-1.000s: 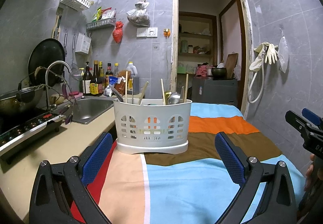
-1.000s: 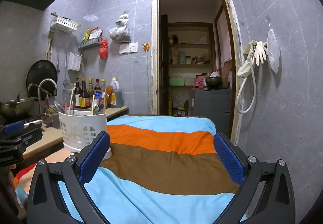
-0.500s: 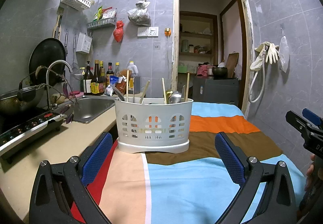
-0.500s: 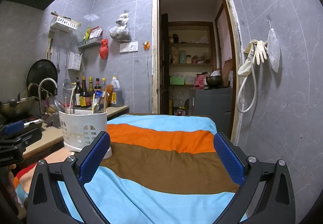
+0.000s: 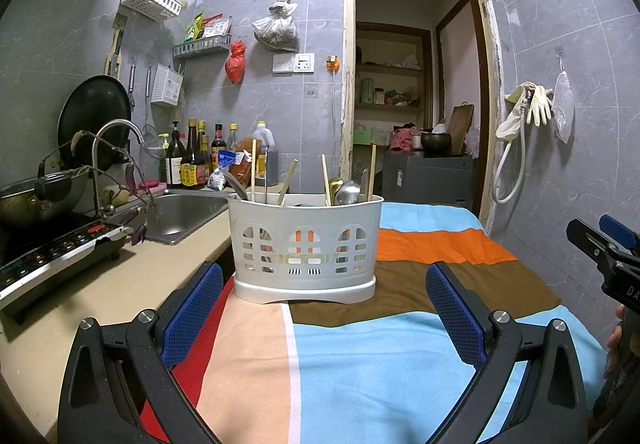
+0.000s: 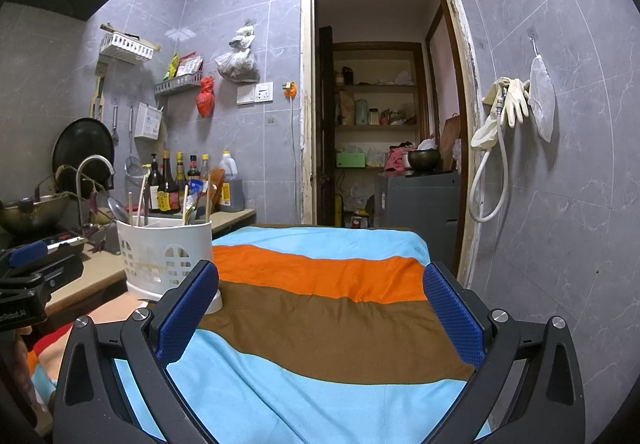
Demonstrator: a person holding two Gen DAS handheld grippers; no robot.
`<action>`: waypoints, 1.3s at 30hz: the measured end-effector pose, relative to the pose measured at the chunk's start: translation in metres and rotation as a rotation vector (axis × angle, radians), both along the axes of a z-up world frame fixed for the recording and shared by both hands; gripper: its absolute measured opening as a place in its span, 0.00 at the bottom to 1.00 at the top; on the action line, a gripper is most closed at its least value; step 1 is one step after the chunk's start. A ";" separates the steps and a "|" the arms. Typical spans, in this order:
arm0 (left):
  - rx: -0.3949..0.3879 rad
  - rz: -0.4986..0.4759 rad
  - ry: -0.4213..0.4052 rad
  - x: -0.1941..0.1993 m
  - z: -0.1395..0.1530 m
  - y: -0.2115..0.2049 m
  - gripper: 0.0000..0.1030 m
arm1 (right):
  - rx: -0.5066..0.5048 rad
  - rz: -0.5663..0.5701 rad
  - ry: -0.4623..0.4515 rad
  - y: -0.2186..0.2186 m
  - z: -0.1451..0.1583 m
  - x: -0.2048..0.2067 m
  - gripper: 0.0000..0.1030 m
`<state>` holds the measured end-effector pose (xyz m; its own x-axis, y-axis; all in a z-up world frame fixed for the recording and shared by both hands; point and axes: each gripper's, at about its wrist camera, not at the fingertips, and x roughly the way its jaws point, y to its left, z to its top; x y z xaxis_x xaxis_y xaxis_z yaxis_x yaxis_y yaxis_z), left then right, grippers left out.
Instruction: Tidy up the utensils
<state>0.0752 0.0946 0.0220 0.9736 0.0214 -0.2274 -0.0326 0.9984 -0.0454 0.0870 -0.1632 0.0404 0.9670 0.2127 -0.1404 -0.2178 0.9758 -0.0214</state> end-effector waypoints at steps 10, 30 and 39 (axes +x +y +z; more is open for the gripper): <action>0.001 0.000 0.000 -0.001 -0.001 0.003 0.97 | 0.001 0.002 0.002 0.000 0.000 0.000 1.00; -0.006 -0.006 0.011 0.000 -0.001 0.004 0.97 | 0.001 0.001 0.004 0.000 0.000 0.000 1.00; -0.057 0.026 0.010 -0.007 -0.009 0.017 0.97 | 0.000 0.001 0.005 0.001 -0.001 0.000 1.00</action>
<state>0.0678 0.1117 0.0125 0.9705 0.0335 -0.2387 -0.0592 0.9931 -0.1017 0.0875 -0.1618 0.0396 0.9660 0.2138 -0.1452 -0.2189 0.9755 -0.0201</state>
